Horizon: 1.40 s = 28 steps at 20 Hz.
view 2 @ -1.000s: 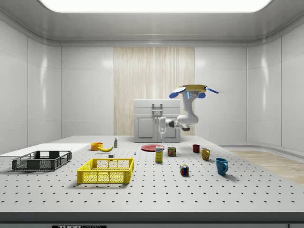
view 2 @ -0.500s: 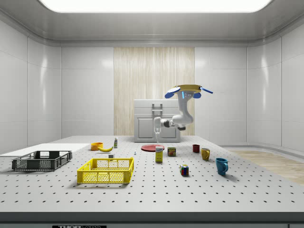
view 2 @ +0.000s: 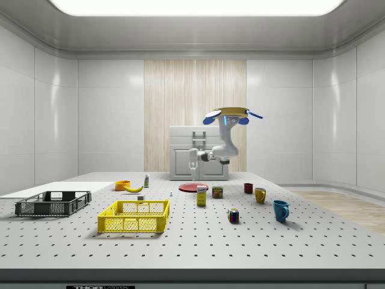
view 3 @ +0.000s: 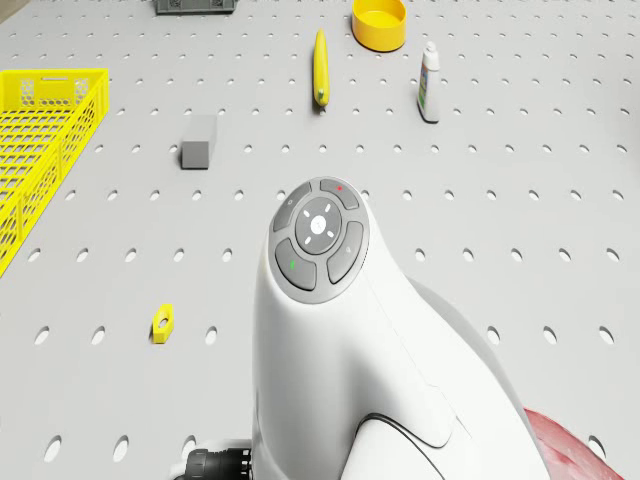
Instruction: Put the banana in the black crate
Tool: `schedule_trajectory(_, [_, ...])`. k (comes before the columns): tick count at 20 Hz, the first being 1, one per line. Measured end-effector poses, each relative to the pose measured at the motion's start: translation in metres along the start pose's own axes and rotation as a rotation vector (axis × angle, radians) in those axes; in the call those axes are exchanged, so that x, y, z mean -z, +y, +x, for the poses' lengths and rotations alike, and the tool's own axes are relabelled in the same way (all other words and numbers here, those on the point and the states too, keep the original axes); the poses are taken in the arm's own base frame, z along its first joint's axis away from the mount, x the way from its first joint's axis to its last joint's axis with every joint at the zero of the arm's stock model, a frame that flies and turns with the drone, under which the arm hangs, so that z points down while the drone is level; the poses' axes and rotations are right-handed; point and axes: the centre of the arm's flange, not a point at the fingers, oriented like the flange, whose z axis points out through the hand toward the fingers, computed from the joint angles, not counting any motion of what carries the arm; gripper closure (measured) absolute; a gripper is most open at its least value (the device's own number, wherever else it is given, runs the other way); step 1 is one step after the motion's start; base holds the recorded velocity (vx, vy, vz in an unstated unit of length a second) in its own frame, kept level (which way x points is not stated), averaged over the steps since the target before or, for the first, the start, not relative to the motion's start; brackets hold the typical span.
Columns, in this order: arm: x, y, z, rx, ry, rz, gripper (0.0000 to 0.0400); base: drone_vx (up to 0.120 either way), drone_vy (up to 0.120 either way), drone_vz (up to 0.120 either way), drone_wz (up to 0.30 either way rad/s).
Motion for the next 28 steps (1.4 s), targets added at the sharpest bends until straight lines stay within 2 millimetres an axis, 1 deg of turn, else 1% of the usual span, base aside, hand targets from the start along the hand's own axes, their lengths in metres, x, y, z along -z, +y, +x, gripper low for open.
schedule_trajectory(28, [0.0,0.0,0.0,0.0,0.0,0.0,0.0,0.12,0.0,0.0,0.0])
